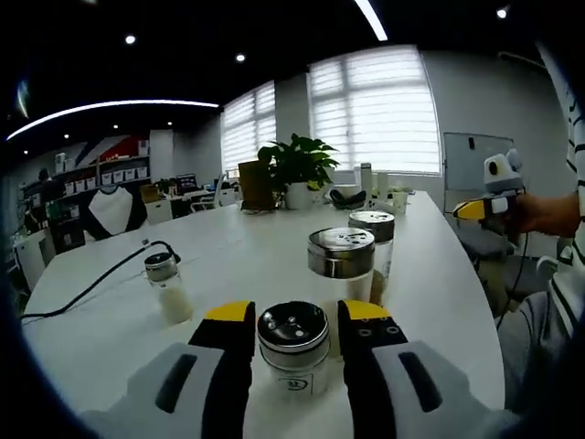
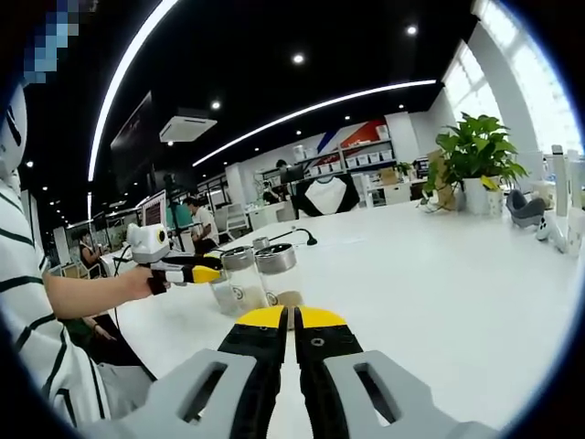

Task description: Rotate the seasoning bottle until the label or dispensing opening points toward the visible target arrow and the bottle remains upright within the marked orientation range

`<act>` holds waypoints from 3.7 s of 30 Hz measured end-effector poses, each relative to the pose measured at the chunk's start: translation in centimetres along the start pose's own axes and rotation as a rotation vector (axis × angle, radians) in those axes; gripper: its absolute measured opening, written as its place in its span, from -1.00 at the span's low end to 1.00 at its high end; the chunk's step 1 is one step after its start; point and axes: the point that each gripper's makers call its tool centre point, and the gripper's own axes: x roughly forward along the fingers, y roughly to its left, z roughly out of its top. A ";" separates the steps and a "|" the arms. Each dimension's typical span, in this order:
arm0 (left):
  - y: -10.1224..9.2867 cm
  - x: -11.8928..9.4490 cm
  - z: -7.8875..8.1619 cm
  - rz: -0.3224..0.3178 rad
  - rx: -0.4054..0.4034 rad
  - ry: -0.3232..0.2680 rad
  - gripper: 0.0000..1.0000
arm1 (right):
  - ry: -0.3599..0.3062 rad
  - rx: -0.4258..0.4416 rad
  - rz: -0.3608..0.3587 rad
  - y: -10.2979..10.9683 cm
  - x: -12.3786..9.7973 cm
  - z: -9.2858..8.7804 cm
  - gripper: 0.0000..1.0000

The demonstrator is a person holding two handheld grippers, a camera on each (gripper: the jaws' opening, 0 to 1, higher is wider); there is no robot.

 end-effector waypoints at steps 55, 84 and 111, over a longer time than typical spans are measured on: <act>0.7 -2.2 1.0 0.010 -0.195 -0.084 -0.12 | 0.005 -0.025 -0.021 0.0 0.0 -0.1 -1.00; 1.2 -0.2 -1.1 0.228 -0.188 -0.065 -0.32 | 0.006 -0.026 -0.055 -0.4 -0.6 0.0 -1.00; 2.0 -2.2 1.4 0.180 -0.233 -0.169 -0.17 | 0.017 -0.037 -0.029 0.4 0.0 0.3 -1.00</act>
